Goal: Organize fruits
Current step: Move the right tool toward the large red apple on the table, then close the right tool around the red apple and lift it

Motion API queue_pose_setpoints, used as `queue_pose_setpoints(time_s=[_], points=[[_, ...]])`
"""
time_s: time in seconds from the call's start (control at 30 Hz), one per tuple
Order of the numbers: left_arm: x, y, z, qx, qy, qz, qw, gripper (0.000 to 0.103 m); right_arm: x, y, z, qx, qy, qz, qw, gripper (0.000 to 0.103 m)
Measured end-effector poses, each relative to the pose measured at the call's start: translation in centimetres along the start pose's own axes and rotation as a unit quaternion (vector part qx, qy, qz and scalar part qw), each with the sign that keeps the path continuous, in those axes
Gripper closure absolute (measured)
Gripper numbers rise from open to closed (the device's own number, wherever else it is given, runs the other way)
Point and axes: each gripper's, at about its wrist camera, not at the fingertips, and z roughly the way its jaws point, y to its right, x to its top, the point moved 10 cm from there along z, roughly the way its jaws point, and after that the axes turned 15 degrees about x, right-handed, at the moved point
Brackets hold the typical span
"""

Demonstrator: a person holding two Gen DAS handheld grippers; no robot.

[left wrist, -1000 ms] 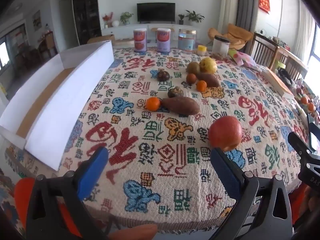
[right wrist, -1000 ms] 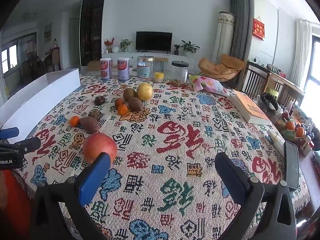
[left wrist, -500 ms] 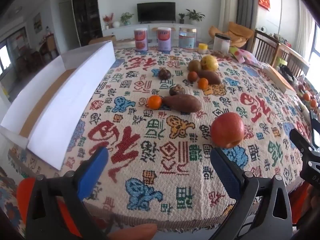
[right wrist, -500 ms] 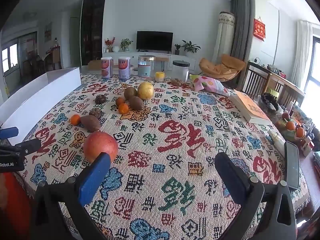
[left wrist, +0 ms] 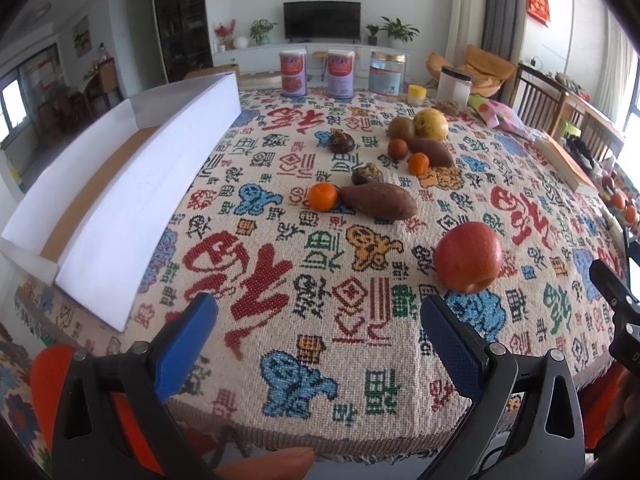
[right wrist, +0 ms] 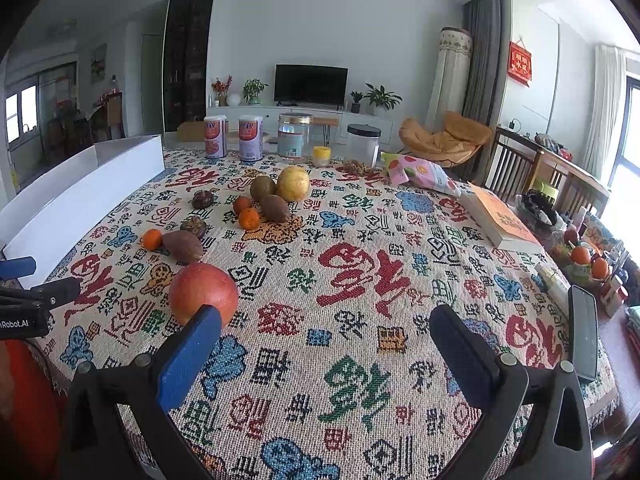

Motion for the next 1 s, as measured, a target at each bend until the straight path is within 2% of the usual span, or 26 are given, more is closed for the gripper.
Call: queue_pose_setpoints(time_s=[0.47, 0.67, 0.77, 0.87, 1.0], points=[[0.0, 0.1, -0.1, -0.002, 0.001, -0.001, 1.0, 0.001, -0.3, -0.6, 0.4, 0.016, 0.003, -0.006, 1.0, 0.0], [0.0, 0.0, -0.2, -0.002, 0.002, -0.003, 1.0, 0.001, -0.9, -1.3, 1.0, 0.039, -0.007, -0.004, 0.999, 0.0], [0.0, -0.1, 0.0, 0.0, 0.003, -0.005, 1.0, 0.001, -1.4, -2.1, 1.5, 0.065, -0.015, -0.003, 0.998, 0.0], [0.0, -0.2, 0.1, -0.001, 0.001, -0.008, 1.0, 0.001, -2.0, -3.3, 2.6, 0.113, -0.03, 0.005, 0.993, 0.0], [-0.1, -0.4, 0.1, 0.0, 0.002, -0.009, 1.0, 0.001, -3.3, -5.1, 6.2, 0.17, -0.08, 0.012, 0.982, 0.0]])
